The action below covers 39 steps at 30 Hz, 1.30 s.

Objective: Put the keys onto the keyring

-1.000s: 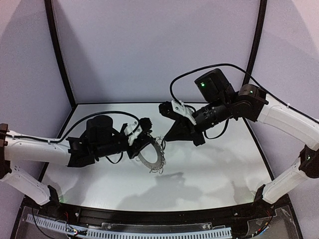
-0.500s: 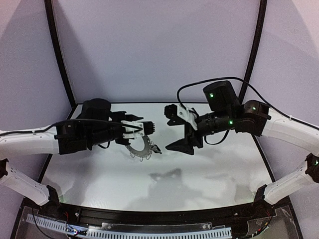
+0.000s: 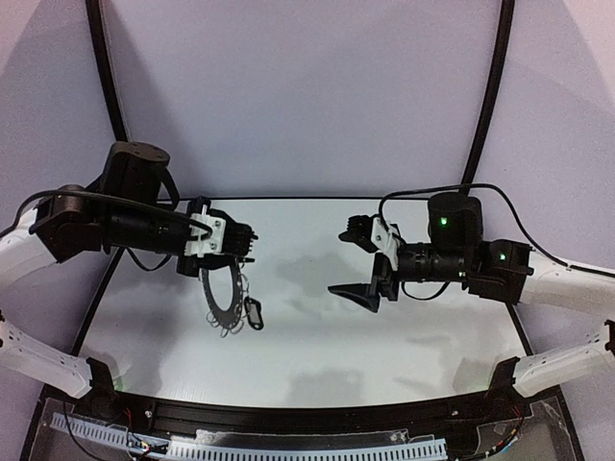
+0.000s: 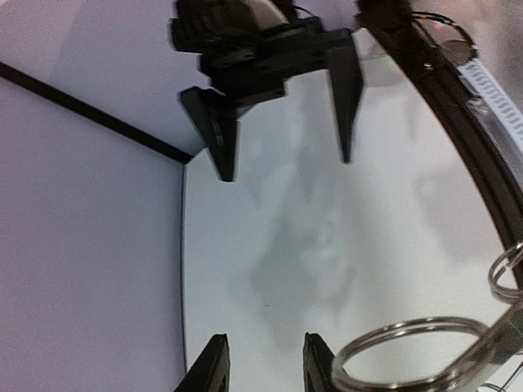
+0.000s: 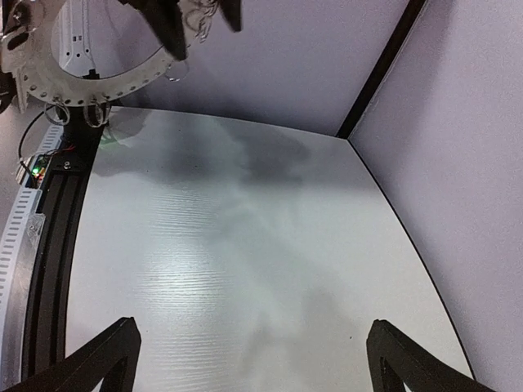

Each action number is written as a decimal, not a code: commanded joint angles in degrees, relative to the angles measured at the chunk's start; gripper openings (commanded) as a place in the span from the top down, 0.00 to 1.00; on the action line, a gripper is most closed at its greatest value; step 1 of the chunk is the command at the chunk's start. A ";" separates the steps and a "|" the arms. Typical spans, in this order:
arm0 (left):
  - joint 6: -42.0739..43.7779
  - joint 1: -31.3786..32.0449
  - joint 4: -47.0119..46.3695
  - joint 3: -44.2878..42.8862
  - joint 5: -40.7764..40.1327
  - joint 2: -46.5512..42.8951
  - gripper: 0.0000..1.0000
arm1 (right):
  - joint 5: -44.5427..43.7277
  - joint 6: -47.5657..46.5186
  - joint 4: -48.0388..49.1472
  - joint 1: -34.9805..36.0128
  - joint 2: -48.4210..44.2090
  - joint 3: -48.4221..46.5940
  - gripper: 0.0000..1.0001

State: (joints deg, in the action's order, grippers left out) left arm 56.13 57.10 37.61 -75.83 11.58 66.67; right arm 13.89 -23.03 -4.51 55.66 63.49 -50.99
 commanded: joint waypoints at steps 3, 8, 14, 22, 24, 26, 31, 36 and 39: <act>1.83 -0.35 11.61 -2.56 10.45 0.30 0.99 | -0.81 0.71 5.94 -0.28 -1.34 0.82 0.02; 2.87 -0.39 9.05 0.23 7.88 1.32 0.99 | -2.61 1.17 3.46 -0.30 -1.56 0.06 0.02; 2.99 -0.36 7.97 0.54 -0.54 10.43 0.99 | -7.38 1.11 0.56 -0.33 -1.88 0.08 0.02; 4.21 -0.40 7.33 -9.97 -5.90 32.72 0.99 | -12.90 0.61 -2.57 -0.29 -2.41 0.73 0.02; 3.98 -0.53 7.21 -13.46 -6.26 38.08 0.99 | -13.59 0.69 -2.45 -0.29 -2.88 1.18 0.02; 2.90 -0.91 8.52 -15.98 -6.97 41.58 0.99 | -15.03 0.48 -2.58 -0.29 -3.37 1.44 0.02; -0.96 -4.34 12.20 -15.22 -12.42 48.23 0.99 | -16.46 -0.23 -2.18 -0.30 -3.16 1.89 0.02; -5.47 -7.03 17.40 -14.73 -17.62 53.74 0.99 | -16.43 -0.55 -2.89 -0.49 -0.05 0.66 0.02; -6.28 -8.10 17.43 -12.57 -18.77 53.96 0.97 | -16.15 -0.54 -3.29 -0.74 1.56 -0.34 0.02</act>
State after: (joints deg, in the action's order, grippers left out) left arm 53.10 50.11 50.81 -90.42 -2.91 121.13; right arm -1.60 -23.28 -7.32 55.60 62.78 -50.19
